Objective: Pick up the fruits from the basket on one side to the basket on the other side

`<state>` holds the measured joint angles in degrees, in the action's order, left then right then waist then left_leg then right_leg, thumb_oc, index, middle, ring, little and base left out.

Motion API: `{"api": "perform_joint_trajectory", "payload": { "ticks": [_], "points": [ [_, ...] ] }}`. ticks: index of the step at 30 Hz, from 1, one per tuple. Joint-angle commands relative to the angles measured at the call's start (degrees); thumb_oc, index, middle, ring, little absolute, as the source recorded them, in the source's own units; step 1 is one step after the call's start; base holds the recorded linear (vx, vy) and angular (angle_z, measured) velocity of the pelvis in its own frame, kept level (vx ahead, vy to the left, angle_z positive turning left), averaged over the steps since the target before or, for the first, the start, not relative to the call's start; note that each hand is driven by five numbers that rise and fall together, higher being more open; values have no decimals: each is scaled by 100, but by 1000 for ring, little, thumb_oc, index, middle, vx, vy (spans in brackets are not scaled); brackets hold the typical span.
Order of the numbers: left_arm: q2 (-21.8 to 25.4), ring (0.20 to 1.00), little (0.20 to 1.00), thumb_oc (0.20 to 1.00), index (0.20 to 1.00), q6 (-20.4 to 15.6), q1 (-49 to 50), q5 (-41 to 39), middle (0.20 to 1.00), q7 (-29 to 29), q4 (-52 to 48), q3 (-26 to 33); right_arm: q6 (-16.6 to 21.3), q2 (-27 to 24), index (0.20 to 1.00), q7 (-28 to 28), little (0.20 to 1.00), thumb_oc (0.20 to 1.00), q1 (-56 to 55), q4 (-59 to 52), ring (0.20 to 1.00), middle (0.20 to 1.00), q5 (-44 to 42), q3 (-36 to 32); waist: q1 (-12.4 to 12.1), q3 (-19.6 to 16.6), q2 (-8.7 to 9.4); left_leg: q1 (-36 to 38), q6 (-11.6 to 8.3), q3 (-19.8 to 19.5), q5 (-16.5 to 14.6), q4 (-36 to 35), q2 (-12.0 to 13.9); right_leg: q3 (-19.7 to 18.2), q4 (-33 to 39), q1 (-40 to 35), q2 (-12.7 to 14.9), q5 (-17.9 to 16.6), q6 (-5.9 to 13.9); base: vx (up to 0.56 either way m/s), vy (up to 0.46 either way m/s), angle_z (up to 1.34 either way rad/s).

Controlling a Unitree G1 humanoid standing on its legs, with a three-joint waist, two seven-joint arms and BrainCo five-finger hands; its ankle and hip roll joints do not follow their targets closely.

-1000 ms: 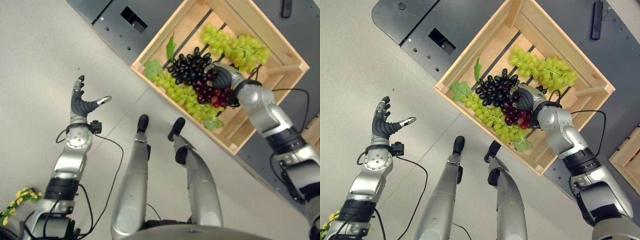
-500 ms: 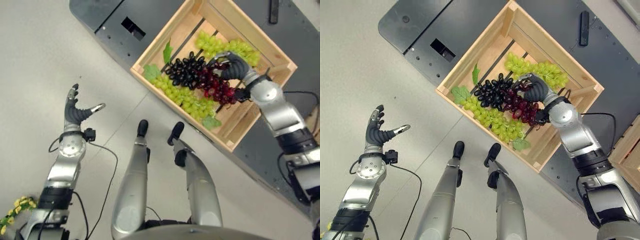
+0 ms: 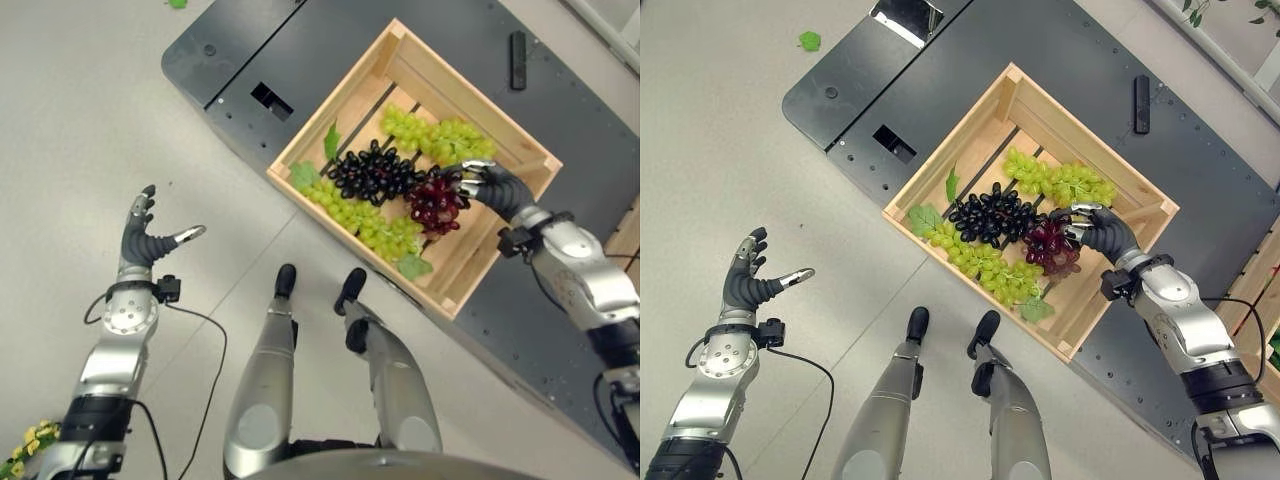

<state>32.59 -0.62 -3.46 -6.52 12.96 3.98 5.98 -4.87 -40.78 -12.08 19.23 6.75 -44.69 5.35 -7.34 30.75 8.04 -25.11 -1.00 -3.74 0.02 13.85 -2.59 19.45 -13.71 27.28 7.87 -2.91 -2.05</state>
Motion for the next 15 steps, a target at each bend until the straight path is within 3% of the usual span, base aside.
{"api": "perform_joint_trajectory", "payload": {
  "ticks": [1, 3, 4, 6, 7, 8, 9, 11, 12, 15],
  "points": [
    [-31, 1000, 1000, 1000, 1000, -337, 43, -153, 1000, 29, -187, 181, 476, 19, 200, -128, 200, 200, 239, -524, 200, 200, -982, -234, -4, -96, -263, 83, 150, 42, -203, 133, -377, 192, 24, -457, 406, -161, 742, 13, 18, -4],
    [-117, 1000, 1000, 1000, 1000, -333, 60, -154, 1000, 49, -148, 155, 502, 350, 200, -155, 200, 200, 45, -577, 200, 200, -1275, -238, 0, -96, -310, 169, 152, 51, -185, 80, -377, 187, 35, -508, 416, -156, 750, 44, -5, 0],
    [-116, 1000, 1000, 1000, 1000, -330, 56, -155, 1000, 51, -145, 160, 499, 352, 200, -155, 200, 200, 48, -582, 200, 200, -1274, -237, -7, -99, -320, 257, 127, 7, -332, 78, -347, 108, -1, -566, 371, -23, 815, 84, -23, 1],
    [-221, 1000, 1000, 1000, 1000, -339, 38, -147, 1000, 88, -85, 119, 529, 715, 200, -169, 200, 200, -167, -678, 200, 200, -1590, -216, 3, -96, -358, 259, 151, 44, -150, 20, -380, 194, 47, -584, 441, -149, 755, 0, 4, 5],
    [-221, 1000, 1000, 1000, 1000, -337, 34, -147, 1000, 90, -82, 125, 526, 716, 200, -169, 200, 200, -164, -683, 200, 200, -1589, -214, -3, -100, -367, 343, 125, 2, -298, 20, -350, 117, 12, -638, 396, -15, 819, -91, 32, 6],
    [-296, 1000, 1000, 1000, 1000, -364, 15, -154, 1000, 145, -18, 99, 537, 971, 200, -213, 200, 200, -298, -749, 200, 200, -1816, -166, 8, -96, -380, 299, 155, 47, -132, -4, -382, 189, 47, -612, 456, -152, 762, 75, -22, 5],
    [-295, 1000, 1000, 1000, 1000, -364, 10, -155, 1000, 147, -13, 106, 535, 973, 200, -213, 200, 200, -293, -753, 200, 200, -1816, -163, 2, -101, -388, 380, 130, 6, -280, -4, -351, 114, 11, -664, 412, -17, 826, -11, 6, 7],
    [-366, 1000, 1000, 1000, 1000, -376, 24, -155, 1000, 161, 4, 116, 463, 1061, 200, -267, 200, 200, -520, -830, 200, 200, -1753, -39, 2, -96, -398, 338, 158, 35, -105, -49, -393, 188, 41, -642, 472, -147, 768, -6, -1, 2],
    [-368, 1000, 1000, 1000, 1000, -373, 21, -155, 1000, 162, 6, 123, 459, 1060, 200, -267, 200, 200, -515, -834, 200, 200, -1751, -35, -2, -101, -408, 420, 133, -5, -254, -48, -363, 114, 3, -693, 429, -11, 831, 0, 0, 0],
    [-449, 1000, 1000, 1000, 1000, -401, 18, -142, 1000, 195, 28, 88, 499, 1206, 200, -255, 200, 200, -639, -750, 200, 200, -1839, 1, -7, -101, -442, 449, 129, -16, -246, -54, -369, 123, -3, -726, 442, 7, 830, 26, -10, 2]
  ]
}}
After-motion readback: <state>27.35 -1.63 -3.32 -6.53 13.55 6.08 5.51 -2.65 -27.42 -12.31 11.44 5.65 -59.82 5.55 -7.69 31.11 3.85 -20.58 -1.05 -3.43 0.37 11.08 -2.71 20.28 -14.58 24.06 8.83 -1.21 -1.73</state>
